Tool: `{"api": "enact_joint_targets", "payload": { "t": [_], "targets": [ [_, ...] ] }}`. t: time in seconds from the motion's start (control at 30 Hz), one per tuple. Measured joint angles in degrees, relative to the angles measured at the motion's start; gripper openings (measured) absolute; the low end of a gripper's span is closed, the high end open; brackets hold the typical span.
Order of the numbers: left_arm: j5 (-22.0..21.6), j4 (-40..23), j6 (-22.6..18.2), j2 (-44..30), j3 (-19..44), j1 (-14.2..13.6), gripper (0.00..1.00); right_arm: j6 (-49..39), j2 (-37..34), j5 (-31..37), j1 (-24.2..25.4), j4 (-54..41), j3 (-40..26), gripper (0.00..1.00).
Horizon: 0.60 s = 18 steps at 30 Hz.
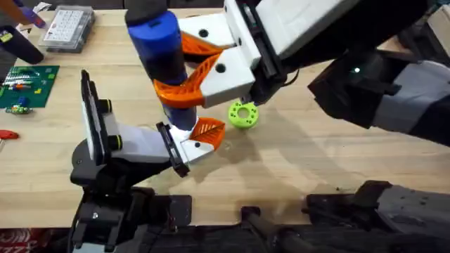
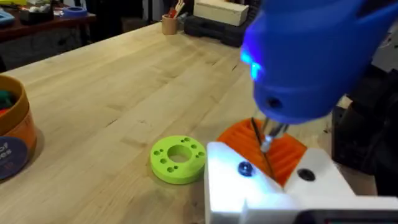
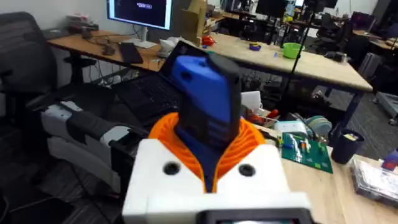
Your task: Pick up the gripper from the table and insert it into the empty holder that is missing its gripper. Then pick up a screw, insert it into the mounting hole, and use the screwdriver to tighten it. Finally, clean up the table by picking up the vegetable and placing it into the bucket.
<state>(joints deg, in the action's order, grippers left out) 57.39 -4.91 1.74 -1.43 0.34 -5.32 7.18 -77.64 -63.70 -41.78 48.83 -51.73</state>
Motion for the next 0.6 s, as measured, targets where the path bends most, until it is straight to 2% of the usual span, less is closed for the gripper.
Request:
{"api": "enact_joint_targets", "payload": {
  "t": [0.6],
  "targets": [
    [-0.02, 0.0, 0.01, 0.0, 0.0, 0.0, 0.017, 0.09, -0.01, 1.35, 0.0, -0.14, 0.97, 0.037]
  ]
}}
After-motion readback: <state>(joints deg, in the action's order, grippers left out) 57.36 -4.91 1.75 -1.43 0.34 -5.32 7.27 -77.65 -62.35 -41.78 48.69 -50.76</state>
